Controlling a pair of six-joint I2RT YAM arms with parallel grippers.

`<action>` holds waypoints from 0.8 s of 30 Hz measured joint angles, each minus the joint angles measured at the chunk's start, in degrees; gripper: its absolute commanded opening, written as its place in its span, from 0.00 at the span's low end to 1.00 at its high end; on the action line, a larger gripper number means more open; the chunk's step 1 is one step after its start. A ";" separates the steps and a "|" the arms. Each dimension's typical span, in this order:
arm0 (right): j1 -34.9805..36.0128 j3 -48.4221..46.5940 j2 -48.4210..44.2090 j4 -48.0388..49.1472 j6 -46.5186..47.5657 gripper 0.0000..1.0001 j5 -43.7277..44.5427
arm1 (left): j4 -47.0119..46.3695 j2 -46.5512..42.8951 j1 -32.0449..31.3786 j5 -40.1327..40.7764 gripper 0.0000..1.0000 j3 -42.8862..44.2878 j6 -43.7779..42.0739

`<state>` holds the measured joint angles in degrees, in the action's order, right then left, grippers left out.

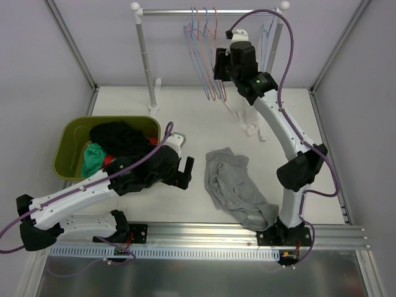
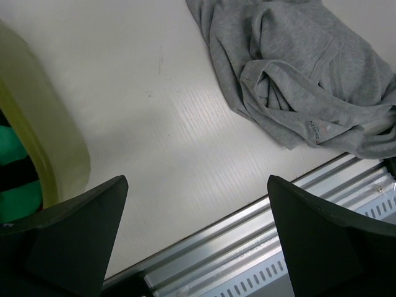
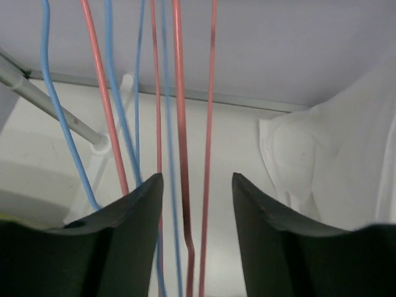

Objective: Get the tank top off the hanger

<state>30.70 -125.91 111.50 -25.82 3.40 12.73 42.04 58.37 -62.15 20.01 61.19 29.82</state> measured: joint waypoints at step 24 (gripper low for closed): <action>-2.12 50.64 -77.31 -5.31 1.16 0.99 -7.61 | -14.43 47.65 -2.03 -12.96 0.99 20.68 -1.46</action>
<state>28.58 -75.26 34.20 -31.14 4.56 5.13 27.62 106.02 -64.18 7.05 81.87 28.36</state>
